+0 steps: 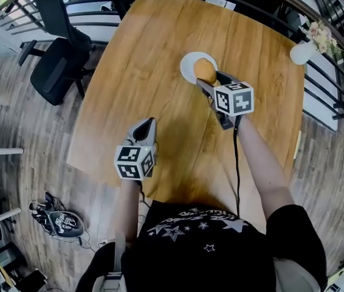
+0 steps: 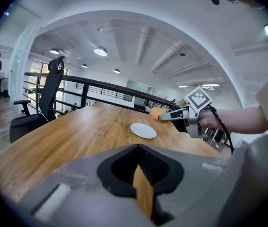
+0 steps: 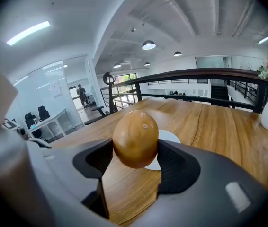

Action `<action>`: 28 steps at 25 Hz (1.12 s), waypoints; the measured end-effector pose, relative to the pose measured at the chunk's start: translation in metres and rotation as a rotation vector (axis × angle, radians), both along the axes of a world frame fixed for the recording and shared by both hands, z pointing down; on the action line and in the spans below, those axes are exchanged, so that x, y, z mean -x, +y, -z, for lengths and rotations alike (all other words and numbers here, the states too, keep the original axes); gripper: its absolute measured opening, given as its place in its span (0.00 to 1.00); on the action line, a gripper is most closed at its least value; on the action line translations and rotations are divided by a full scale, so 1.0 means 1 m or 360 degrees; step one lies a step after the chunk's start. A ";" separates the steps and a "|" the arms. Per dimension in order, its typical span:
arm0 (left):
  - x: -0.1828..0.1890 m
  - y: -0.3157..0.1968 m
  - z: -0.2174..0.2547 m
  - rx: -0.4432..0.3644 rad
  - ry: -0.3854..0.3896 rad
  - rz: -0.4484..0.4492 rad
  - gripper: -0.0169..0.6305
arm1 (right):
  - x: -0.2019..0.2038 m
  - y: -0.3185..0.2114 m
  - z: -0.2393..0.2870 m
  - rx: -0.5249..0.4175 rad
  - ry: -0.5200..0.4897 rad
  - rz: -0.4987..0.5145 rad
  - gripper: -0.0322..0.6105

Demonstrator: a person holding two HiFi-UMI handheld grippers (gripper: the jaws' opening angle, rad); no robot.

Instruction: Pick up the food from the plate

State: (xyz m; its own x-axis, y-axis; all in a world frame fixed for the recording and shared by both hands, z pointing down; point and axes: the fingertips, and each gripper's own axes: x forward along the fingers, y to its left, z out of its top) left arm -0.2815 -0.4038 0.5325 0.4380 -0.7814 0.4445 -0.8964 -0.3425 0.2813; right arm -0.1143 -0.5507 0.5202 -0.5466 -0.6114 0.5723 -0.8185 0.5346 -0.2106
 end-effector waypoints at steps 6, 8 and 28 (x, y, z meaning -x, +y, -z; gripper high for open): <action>-0.010 0.023 0.019 -0.0037 0.0024 -0.0022 0.03 | -0.015 0.028 0.032 -0.0078 -0.0047 -0.0056 0.51; -0.014 0.033 0.024 -0.0049 0.0020 -0.0034 0.03 | -0.020 0.040 0.039 -0.0110 -0.0036 -0.0056 0.51; -0.077 0.137 0.061 -0.0169 -0.0029 -0.0033 0.03 | -0.076 0.169 0.080 -0.0209 -0.0206 -0.0012 0.51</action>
